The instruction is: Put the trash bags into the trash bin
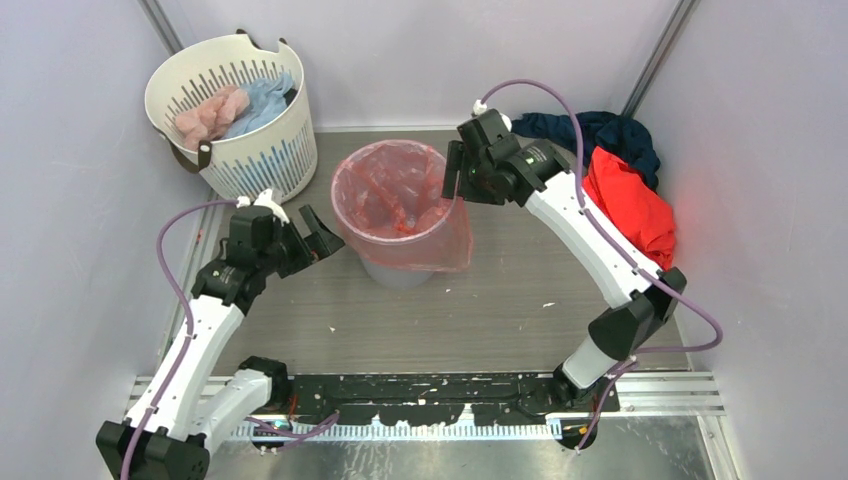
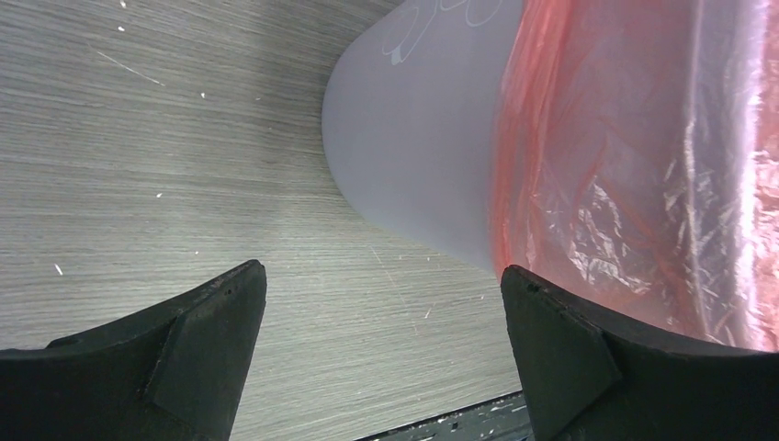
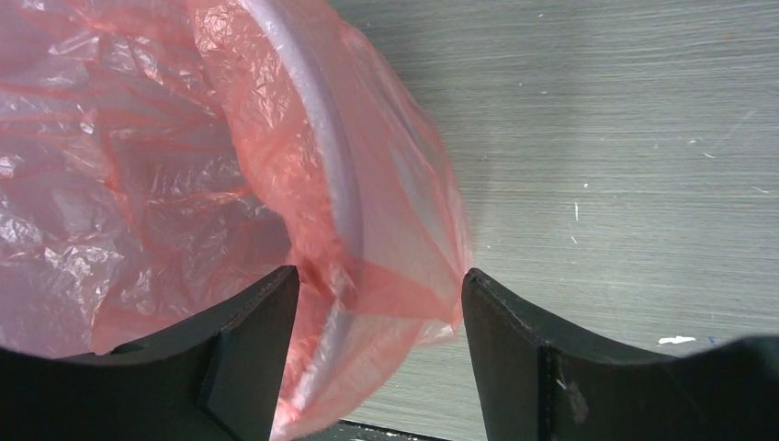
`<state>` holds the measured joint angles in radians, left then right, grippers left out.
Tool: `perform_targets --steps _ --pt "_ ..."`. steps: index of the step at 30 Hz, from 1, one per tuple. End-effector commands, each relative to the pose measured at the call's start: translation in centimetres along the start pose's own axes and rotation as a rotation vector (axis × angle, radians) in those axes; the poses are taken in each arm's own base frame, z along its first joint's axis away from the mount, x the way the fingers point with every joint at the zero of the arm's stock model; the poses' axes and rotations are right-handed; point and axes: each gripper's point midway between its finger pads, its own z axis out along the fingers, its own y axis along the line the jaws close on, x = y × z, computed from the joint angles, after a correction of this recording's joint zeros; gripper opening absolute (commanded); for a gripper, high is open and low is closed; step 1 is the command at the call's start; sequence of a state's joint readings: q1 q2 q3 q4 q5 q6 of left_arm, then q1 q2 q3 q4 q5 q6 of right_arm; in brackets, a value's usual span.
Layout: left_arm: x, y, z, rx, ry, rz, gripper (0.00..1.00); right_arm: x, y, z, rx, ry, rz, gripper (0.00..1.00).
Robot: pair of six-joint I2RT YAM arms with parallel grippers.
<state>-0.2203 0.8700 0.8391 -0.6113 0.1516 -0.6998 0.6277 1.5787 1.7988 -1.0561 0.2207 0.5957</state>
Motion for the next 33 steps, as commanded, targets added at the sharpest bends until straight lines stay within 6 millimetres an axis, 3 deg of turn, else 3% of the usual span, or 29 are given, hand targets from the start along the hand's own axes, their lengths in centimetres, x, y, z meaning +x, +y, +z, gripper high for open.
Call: perform_targets --steps 1,7,16,20,23,25,30,33 --pt "-1.6 -1.7 -1.8 0.058 -0.063 0.009 1.0 -1.3 2.3 0.1 -0.099 -0.013 -0.014 0.71" --pt "-1.2 -1.4 -2.6 0.059 -0.07 0.005 1.0 0.0 2.6 1.6 -0.107 0.035 -0.007 0.68" --pt "-1.1 -0.8 -1.6 0.032 -0.023 0.011 1.0 3.3 1.3 3.8 -0.067 0.127 -0.035 0.55" --pt "-1.6 -0.5 -1.0 0.043 -0.034 -0.016 1.0 4.1 1.4 4.9 -0.067 0.168 -0.065 0.33" --pt "-2.4 -0.2 -0.8 0.045 -0.055 -0.034 1.0 3.5 1.5 4.7 -0.058 0.168 -0.097 0.1" --pt "-2.9 -0.2 -0.6 0.066 -0.059 -0.051 1.0 3.2 1.5 4.3 -0.057 0.175 -0.121 0.02" --pt "-3.4 -0.6 0.1 0.134 -0.043 -0.1 1.0 3.1 1.0 2.6 -0.059 0.188 -0.168 0.01" --pt "-3.2 -1.9 0.1 0.227 -0.034 -0.145 1.0 3.5 0.6 1.5 -0.063 0.207 -0.178 0.01"
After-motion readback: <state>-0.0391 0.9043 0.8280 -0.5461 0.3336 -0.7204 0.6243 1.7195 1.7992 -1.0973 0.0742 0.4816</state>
